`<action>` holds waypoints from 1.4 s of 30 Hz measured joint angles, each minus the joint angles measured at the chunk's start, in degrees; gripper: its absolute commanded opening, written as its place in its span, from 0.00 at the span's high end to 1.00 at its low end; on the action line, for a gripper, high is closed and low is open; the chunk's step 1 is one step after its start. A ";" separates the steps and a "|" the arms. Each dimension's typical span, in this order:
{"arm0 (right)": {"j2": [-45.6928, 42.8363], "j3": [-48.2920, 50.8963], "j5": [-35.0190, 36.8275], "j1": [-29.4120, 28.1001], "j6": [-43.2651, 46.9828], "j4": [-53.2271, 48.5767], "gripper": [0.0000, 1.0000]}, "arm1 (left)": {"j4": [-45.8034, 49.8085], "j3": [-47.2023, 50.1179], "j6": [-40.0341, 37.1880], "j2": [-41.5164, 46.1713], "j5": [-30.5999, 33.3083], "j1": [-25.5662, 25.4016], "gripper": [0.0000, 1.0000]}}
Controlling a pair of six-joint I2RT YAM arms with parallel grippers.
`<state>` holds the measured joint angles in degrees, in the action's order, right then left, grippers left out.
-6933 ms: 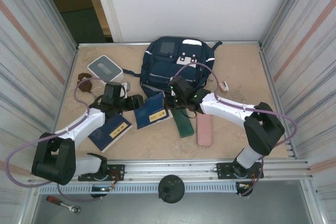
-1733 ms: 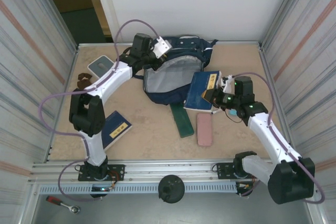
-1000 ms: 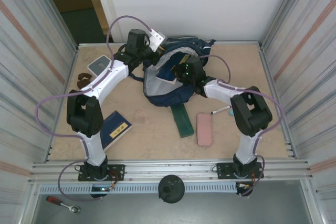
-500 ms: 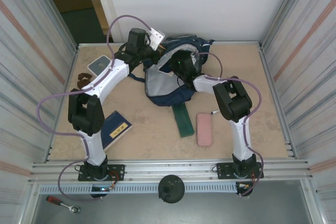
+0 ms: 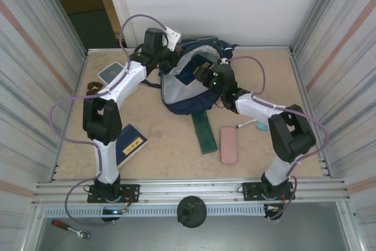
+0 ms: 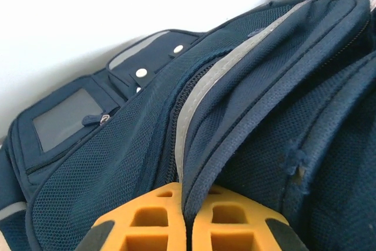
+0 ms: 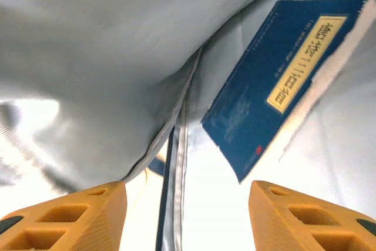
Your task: Pack books, pencil case, and school supplies into a backpack
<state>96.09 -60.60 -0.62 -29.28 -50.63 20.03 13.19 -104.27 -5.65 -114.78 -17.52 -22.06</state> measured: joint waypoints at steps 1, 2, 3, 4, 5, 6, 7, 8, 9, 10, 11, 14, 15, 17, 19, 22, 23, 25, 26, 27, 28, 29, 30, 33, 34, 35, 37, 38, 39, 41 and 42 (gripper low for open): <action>-2.14 1.42 -0.42 0.00 0.74 -0.87 0.44 | 0.04 -0.26 0.13 -0.59 0.48 0.11 1.00; -4.17 2.78 -0.72 -0.02 1.57 -2.03 0.44 | 0.02 -0.57 0.20 -1.18 0.96 0.17 1.00; -5.79 3.80 -0.81 -0.02 2.12 -3.08 0.43 | 0.02 -0.74 0.37 -1.70 1.27 0.22 1.00; -7.76 5.09 -0.83 -0.07 2.95 -4.26 0.43 | 0.02 -0.83 0.44 -2.21 1.66 0.24 1.00; -9.64 6.32 -0.81 -0.13 3.56 -5.55 0.43 | 0.04 -0.83 0.50 -2.67 1.90 0.28 1.00; -11.37 7.37 -0.79 -0.13 4.24 -7.02 0.43 | 0.17 -0.83 0.57 -2.93 2.12 0.31 0.97; -13.22 8.44 -0.66 -0.13 4.94 -8.66 0.43 | 0.37 -0.81 0.72 -3.10 2.16 0.33 0.92; -15.06 9.33 -0.55 -0.17 5.73 -10.40 0.42 | 0.24 -0.52 0.96 -3.10 2.14 0.37 0.84; -16.46 9.99 -0.33 -0.28 6.38 -11.87 0.42 | -0.20 0.09 1.20 -2.95 2.10 0.37 0.76; -18.08 10.64 -0.04 -0.39 7.28 -13.68 0.42 | -0.92 1.16 1.95 -2.49 2.05 0.37 0.66; -19.52 11.15 0.52 -0.55 8.09 -15.45 0.42 | -1.68 2.89 2.62 -1.66 1.92 0.37 0.59; -23.17 12.55 1.97 -0.92 10.27 -19.37 0.41 | -3.48 9.90 4.72 2.64 2.19 0.37 0.47; -24.20 13.09 2.43 -1.09 10.84 -20.31 0.41 | -3.87 12.92 5.77 4.87 2.60 0.44 0.45; -25.79 14.25 3.28 -1.09 11.78 -21.77 0.41 | -4.74 18.32 8.00 9.57 3.50 0.70 0.41; -26.21 14.99 3.87 -1.09 12.48 -22.84 0.40 | -6.21 25.09 11.34 15.93 4.48 1.36 0.38; -25.97 15.08 3.82 -1.09 13.79 -23.61 0.39 | -9.49 36.30 17.05 25.59 5.53 2.67 0.36; -25.90 15.08 3.82 -1.09 14.05 -23.61 0.39 | -10.45 39.89 18.60 28.33 6.01 2.97 0.34; -25.55 15.08 3.82 -1.09 15.13 -23.61 0.38 | -10.99 48.37 21.75 34.34 8.28 3.54 0.32; -25.27 15.08 3.80 -1.09 15.45 -23.61 0.37 | -10.82 51.60 22.86 36.59 9.40 3.58 0.30; -24.94 15.08 3.80 -1.09 15.80 -23.61 0.36 | -10.29 55.60 24.22 39.23 11.08 3.58 0.29; -24.65 15.08 3.80 -1.09 16.17 -23.58 0.36 | -9.60 59.60 25.57 41.88 12.87 3.58 0.28; -24.39 15.08 3.80 -1.07 16.50 -23.58 0.35 | -8.59 62.62 26.69 44.00 14.47 3.58 0.28; -24.09 15.08 3.74 -0.96 16.70 -23.52 0.34 | -7.10 65.92 28.04 46.34 16.37 3.58 0.28; -22.99 15.08 3.37 -0.63 17.00 -22.88 0.21 | -2.60 72.63 31.36 51.32 20.81 3.61 0.28; -22.56 15.08 3.21 -0.59 16.96 -22.67 0.18 | -1.75 74.31 32.35 52.50 21.64 3.65 0.27; -22.16 15.08 3.17 -0.57 16.87 -22.47 0.15 | -0.98 75.38 33.09 53.20 21.97 3.65 0.28; -21.62 15.08 3.04 -0.33 16.79 -22.25 0.09 | 0.48 77.18 34.91 54.16 22.25 3.65 0.27; -21.53 15.08 2.91 -0.33 16.81 -22.18 0.07 | 1.11 77.81 35.87 54.38 22.18 3.65 0.27; -21.53 15.08 2.95 -0.33 16.81 -22.14 0.07 | 1.84 78.16 36.72 54.38 22.01 3.65 0.26; -21.66 15.34 2.99 -0.33 16.72 -21.66 0.06 | 2.51 78.71 37.99 54.36 21.49 3.63 0.24; -21.88 15.76 3.08 -0.33 16.68 -21.46 0.06 | 2.91 78.79 38.60 54.31 21.20 3.45 0.24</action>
<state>74.22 -44.84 2.46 -29.61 -33.95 -1.43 16.10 -25.47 32.95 -60.47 3.68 -18.61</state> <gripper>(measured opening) 0.934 0.753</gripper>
